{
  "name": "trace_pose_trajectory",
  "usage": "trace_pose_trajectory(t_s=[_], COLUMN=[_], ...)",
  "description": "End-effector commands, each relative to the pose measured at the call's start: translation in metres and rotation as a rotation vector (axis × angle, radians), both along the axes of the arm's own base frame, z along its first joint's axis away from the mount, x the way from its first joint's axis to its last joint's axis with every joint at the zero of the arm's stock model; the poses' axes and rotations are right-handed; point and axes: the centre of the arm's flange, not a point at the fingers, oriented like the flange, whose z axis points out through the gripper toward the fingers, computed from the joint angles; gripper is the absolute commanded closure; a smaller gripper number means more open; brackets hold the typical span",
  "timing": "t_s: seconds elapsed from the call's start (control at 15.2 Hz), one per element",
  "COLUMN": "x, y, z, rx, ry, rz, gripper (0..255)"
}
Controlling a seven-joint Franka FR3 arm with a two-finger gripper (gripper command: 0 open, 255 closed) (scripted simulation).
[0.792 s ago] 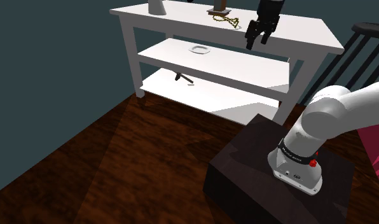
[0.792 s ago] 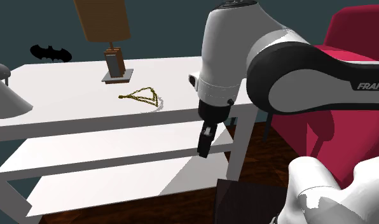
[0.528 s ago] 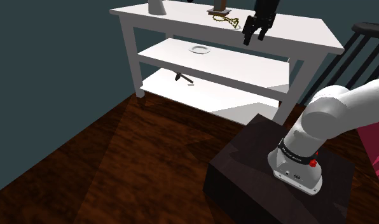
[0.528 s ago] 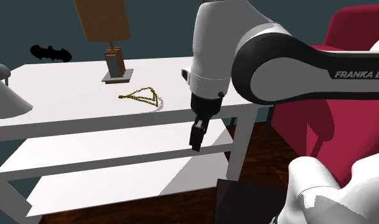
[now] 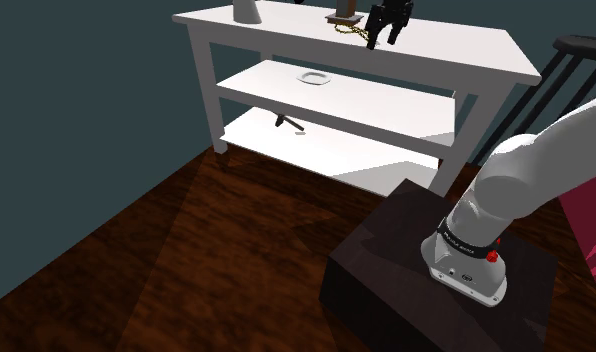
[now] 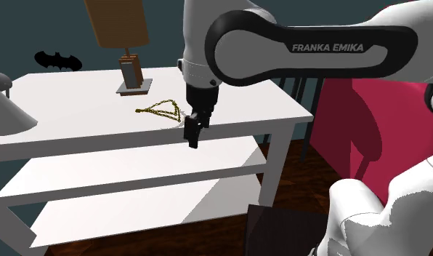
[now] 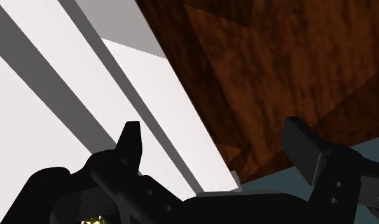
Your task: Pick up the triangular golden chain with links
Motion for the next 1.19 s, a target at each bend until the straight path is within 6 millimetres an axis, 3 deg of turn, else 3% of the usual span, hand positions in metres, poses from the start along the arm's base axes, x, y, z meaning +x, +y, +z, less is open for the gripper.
trace_pose_trajectory(t_s=[0.0, 0.92, 1.12], x=[0.024, 0.174, 0.179], y=[-0.014, -0.102, -0.105], z=[0.007, 0.057, 0.048], rx=[0.005, 0.049, 0.05], ry=[-0.008, -0.062, -0.064], rz=[0.008, 0.06, 0.062], gripper=[0, 0, 0])
